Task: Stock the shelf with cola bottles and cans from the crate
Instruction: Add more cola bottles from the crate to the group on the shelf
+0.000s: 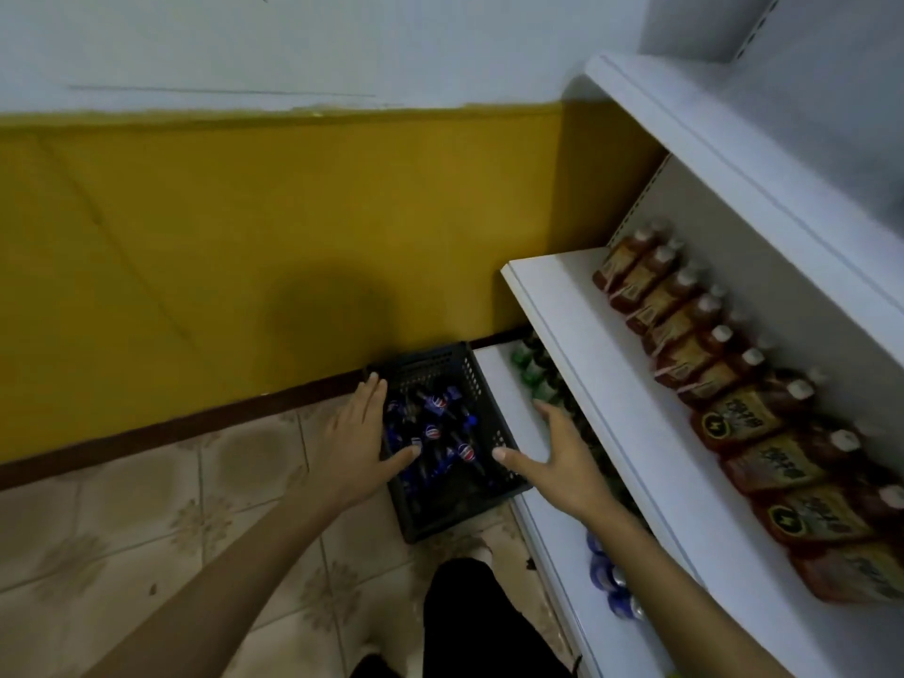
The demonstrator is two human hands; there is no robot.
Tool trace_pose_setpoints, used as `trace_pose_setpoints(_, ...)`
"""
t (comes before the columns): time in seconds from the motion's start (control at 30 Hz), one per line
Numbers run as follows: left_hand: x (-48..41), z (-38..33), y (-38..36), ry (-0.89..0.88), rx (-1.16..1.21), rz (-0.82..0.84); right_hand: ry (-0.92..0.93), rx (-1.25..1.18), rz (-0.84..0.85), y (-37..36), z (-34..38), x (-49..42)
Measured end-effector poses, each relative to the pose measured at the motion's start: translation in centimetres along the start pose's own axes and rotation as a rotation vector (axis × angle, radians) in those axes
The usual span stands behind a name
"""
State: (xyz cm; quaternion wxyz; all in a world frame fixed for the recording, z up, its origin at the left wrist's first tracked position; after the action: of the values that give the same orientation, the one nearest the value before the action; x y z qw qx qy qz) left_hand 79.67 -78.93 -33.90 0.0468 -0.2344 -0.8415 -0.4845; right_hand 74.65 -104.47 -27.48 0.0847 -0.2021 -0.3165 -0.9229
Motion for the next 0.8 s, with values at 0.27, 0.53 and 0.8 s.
trace_pose_setpoints(0.27, -8.5, 2.0, -2.5, 0.087, -0.024, 0.241, -0.301, -0.156, 0.175, -1.0, -8.4, -9.5)
trace_pose_setpoints(0.53, -20.1, 5.4, -9.2, 0.172, 0.156, 0.353, -0.551, -0.209, 0.364, -5.7, -16.1, -21.2)
trace_pose_setpoints(0.8, -31.5, 12.5, -23.7, 0.201, 0.457, 0.427, -0.745, -0.199, 0.423, -15.6, -27.9, -33.7)
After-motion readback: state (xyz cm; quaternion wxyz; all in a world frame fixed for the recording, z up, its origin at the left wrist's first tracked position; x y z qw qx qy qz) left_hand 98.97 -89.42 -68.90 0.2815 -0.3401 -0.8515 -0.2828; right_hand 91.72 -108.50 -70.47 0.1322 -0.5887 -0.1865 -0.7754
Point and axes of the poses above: each hand's wrist, its own x-axis away from the middle knuckle, its own y-axis out of the back of the hand, z = x × y, the point moved 1 cm from there along -x, towards the middle knuckle, and after that the axes turned 8 degrees about z, right-handed, at the moved point
